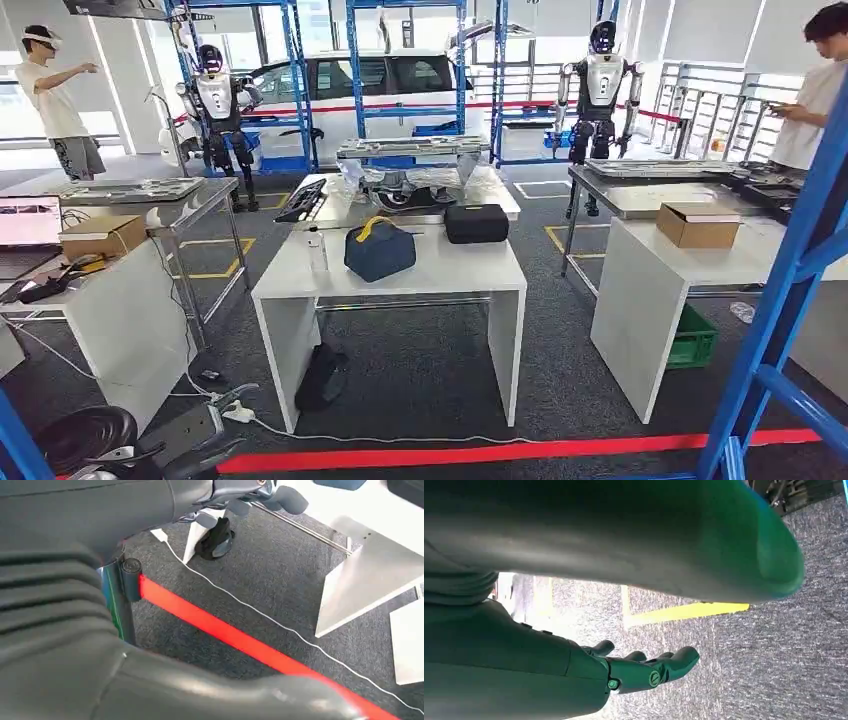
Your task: Take the parts from the cabinet and place them on the table.
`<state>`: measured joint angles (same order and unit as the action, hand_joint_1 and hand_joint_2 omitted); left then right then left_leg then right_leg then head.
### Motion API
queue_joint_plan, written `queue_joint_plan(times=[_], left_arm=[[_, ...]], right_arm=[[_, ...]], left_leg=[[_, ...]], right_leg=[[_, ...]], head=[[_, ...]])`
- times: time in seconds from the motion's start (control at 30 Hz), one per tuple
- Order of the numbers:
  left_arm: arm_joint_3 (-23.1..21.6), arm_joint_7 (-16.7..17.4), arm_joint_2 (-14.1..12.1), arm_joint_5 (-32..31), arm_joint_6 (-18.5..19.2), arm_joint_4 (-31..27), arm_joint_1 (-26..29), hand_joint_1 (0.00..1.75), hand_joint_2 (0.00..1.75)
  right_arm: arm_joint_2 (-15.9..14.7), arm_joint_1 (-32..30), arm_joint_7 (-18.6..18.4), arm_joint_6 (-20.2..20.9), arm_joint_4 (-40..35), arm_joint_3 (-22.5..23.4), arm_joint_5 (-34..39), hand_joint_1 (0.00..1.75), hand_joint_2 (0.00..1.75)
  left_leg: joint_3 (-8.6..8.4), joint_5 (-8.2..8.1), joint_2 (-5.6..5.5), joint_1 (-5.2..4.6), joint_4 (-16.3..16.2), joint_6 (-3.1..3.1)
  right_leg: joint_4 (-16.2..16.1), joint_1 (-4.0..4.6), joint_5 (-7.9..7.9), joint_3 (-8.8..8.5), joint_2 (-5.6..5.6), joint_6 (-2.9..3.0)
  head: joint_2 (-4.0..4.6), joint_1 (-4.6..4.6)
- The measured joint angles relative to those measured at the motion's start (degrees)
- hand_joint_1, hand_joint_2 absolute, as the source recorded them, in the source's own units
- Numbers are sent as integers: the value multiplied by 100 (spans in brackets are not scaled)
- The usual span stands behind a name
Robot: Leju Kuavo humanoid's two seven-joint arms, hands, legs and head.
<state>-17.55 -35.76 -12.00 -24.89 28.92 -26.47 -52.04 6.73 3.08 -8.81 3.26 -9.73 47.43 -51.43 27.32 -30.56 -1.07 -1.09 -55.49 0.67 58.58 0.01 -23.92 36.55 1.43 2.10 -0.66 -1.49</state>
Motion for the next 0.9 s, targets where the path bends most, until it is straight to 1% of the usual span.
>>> queue_joint_plan(times=[0.9], left_arm=[[0, 0, -28, 26, 0, -44, 7, 0, 0]], right_arm=[[-2, 1, 0, 4, 0, 7, 0, 0, 0]], left_leg=[[-7, -4, 0, -2, -1, -6]], right_leg=[[-3, -2, -3, -8, 0, -5]], head=[[0, 0]])
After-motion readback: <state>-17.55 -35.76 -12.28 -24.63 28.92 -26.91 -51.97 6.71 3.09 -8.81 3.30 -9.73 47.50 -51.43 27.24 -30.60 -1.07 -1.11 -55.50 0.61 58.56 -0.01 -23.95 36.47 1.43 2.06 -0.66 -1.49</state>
